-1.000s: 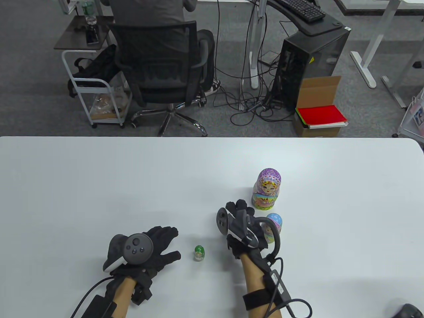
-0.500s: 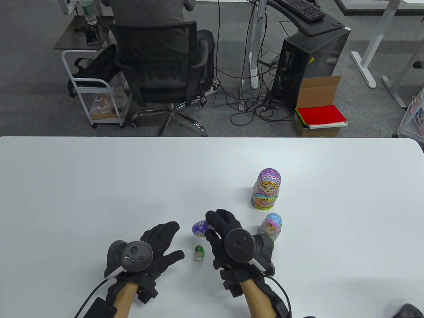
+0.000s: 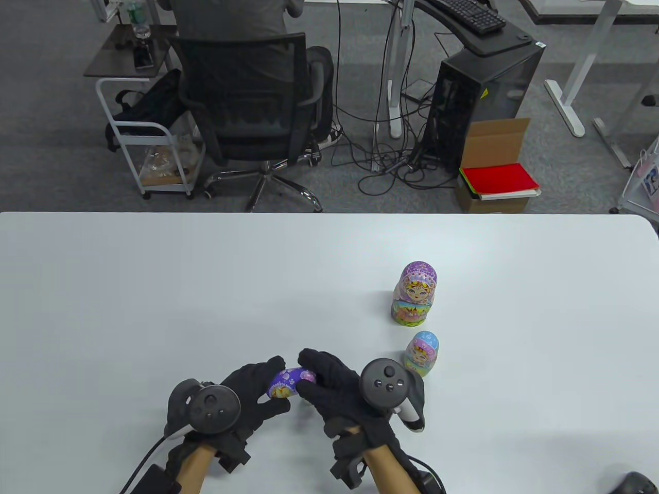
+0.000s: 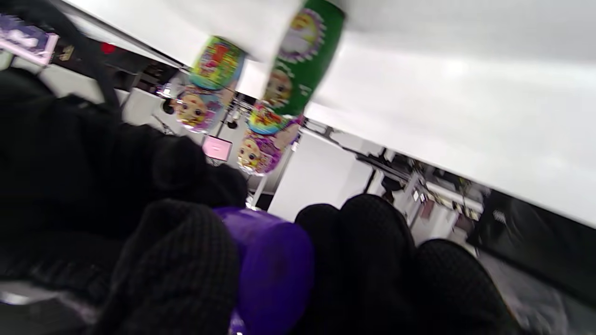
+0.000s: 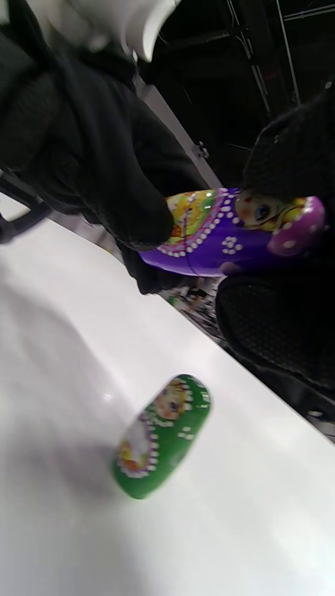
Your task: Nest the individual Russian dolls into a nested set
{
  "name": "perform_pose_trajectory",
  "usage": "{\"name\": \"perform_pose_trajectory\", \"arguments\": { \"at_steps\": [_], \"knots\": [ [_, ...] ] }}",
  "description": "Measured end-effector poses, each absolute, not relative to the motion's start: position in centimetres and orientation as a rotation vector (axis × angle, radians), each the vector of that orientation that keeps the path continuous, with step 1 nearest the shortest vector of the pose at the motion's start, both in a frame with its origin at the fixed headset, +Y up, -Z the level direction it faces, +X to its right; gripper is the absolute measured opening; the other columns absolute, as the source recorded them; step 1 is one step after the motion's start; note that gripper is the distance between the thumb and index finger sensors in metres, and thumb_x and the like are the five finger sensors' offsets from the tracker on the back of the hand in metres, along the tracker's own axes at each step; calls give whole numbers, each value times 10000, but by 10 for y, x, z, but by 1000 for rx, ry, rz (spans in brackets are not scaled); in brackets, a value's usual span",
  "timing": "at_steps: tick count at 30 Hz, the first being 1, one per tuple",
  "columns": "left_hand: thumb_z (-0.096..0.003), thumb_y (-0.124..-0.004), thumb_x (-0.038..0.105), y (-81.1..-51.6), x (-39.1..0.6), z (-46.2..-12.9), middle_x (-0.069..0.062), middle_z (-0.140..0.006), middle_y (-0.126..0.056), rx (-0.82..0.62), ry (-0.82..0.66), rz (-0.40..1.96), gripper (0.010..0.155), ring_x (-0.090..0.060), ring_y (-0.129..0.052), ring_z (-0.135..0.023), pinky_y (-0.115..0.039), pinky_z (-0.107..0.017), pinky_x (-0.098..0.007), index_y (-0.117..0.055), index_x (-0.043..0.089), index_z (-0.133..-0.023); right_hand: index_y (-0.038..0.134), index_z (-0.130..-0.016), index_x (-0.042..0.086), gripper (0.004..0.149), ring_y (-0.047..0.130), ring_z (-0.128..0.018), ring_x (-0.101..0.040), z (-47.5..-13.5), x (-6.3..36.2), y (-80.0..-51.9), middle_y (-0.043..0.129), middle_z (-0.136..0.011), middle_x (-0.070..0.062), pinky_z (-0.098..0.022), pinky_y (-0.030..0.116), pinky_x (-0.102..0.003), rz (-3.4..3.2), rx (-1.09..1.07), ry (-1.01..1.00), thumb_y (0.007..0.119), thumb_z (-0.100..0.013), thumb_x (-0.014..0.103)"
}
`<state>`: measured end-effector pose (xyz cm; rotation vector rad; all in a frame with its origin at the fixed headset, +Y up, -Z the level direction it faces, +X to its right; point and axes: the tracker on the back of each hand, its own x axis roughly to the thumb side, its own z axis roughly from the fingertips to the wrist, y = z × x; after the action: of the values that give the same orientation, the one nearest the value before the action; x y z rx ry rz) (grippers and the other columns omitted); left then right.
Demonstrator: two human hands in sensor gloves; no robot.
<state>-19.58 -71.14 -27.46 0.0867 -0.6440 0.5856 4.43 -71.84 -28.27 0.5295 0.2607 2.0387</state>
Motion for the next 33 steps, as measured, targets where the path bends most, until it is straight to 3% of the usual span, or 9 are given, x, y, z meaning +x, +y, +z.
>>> {"name": "perform_pose_trajectory", "arguments": {
  "at_steps": [15, 21, 26, 30, 33],
  "knots": [
    [-412, -940, 411, -701, -200, -273, -223, -895, -940, 111, -684, 626, 777, -370, -957, -756, -753, -605, -632, -734, -13, -1029, 565, -1060, 233, 565, 912, -854, -273, -288, 52, -721, 670, -1081, -61, -648, 886, -295, 1933, 606, 226, 807, -590, 433],
    [-403, -946, 416, -698, -202, -271, -230, -848, -979, 172, -662, 645, 769, -364, -994, -706, -784, -585, -632, -762, -30, -1001, 577, -1059, 211, 566, 942, -825, -276, -273, 44, -704, 696, -1067, -69, -630, 905, -292, 2088, 612, -11, 810, -591, 428],
    [-400, -955, 423, -697, -203, -270, -228, -839, -990, 195, -654, 639, 771, -358, -1006, -696, -797, -573, -630, -773, -33, -994, 561, -1062, 226, 568, 928, -829, -262, -269, 42, -702, 684, -1070, -58, -638, 892, -290, 2113, 628, -60, 801, -598, 448],
    [-424, -916, 496, -704, -188, -271, -164, -894, -911, -21, -586, 466, 801, -348, -939, -761, -728, -615, -638, -699, 21, -1033, 530, -1071, 257, 571, 871, -865, -251, -268, 32, -707, 624, -1094, -30, -673, 852, -320, 2183, 765, -30, 782, -604, 469],
    [-367, -927, 581, -710, -188, -274, -88, -763, -987, -10, -580, 386, 763, -283, -1006, -641, -789, -571, -615, -796, 82, -930, 514, -1073, 261, 575, 868, -862, -233, -266, 24, -711, 612, -1095, -21, -674, 848, -315, 2222, 814, -26, 760, -603, 484]
  ]
}}
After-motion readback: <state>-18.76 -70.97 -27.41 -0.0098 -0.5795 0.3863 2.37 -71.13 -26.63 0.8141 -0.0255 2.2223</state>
